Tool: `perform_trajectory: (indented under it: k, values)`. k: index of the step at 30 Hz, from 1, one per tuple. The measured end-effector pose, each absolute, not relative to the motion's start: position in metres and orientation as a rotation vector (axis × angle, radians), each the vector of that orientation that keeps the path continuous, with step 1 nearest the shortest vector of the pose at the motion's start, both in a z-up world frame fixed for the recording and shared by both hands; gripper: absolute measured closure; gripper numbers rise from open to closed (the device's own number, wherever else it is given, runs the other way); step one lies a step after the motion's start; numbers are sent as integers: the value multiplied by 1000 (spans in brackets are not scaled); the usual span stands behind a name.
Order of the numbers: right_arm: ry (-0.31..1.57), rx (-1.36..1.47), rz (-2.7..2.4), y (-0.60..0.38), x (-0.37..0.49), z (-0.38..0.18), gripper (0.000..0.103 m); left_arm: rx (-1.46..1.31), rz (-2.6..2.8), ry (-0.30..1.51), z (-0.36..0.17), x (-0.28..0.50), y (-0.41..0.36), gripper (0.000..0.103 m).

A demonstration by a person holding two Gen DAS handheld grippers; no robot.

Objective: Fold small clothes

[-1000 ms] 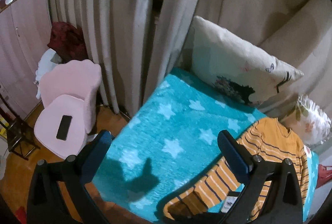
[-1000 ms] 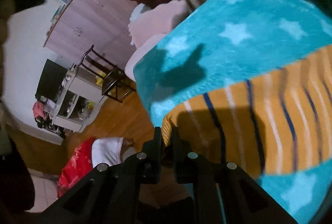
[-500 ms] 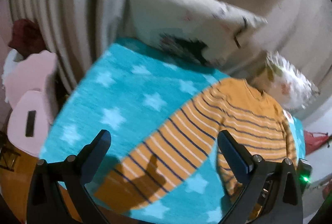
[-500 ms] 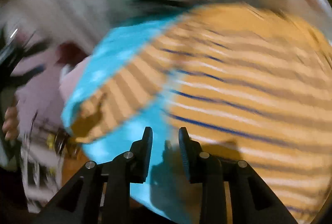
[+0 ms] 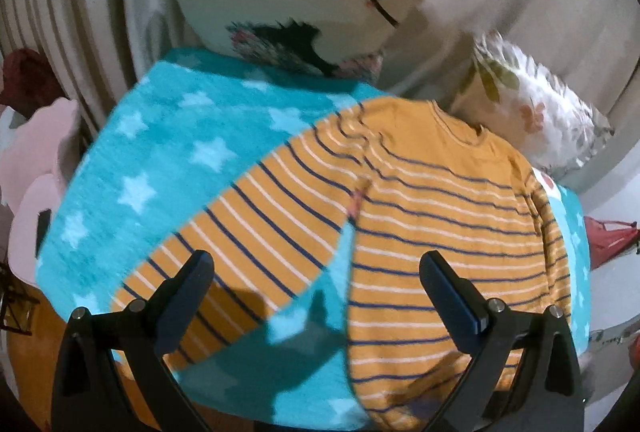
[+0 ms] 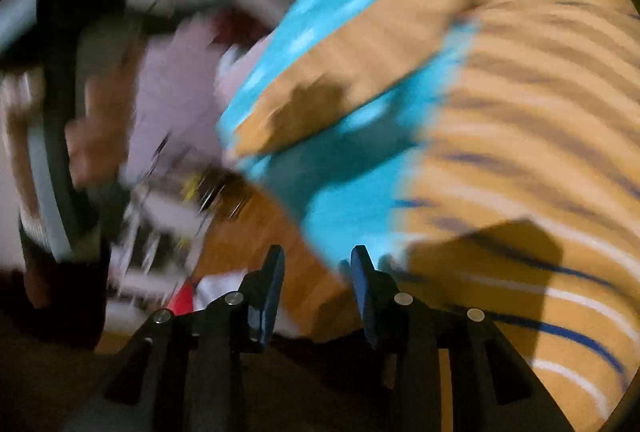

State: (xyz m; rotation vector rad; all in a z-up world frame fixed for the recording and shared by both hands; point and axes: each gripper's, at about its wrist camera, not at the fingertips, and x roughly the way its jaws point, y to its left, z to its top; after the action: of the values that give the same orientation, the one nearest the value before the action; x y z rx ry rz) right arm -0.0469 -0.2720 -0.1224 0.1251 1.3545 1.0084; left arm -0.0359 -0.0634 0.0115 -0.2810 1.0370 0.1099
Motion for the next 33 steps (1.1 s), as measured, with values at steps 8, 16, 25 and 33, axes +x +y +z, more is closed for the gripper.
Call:
perform_trajectory:
  k: [8,16,25,33]
  values:
    - [1052,204,116,-526,-25,-59,37,-247,35,1122,-32,-44,-136,1]
    - [1203,164,-56,-628,-42,-104,66,-191,-6,1196,-75,-55,-192,1]
    - [1139,189,-285,-711,-17,-100,94,-159,85,1172,-76,-60,-194,1]
    - [1063,261,-184,-668,-34,-51,70,-200,129,1202,-95,-72,-182,1]
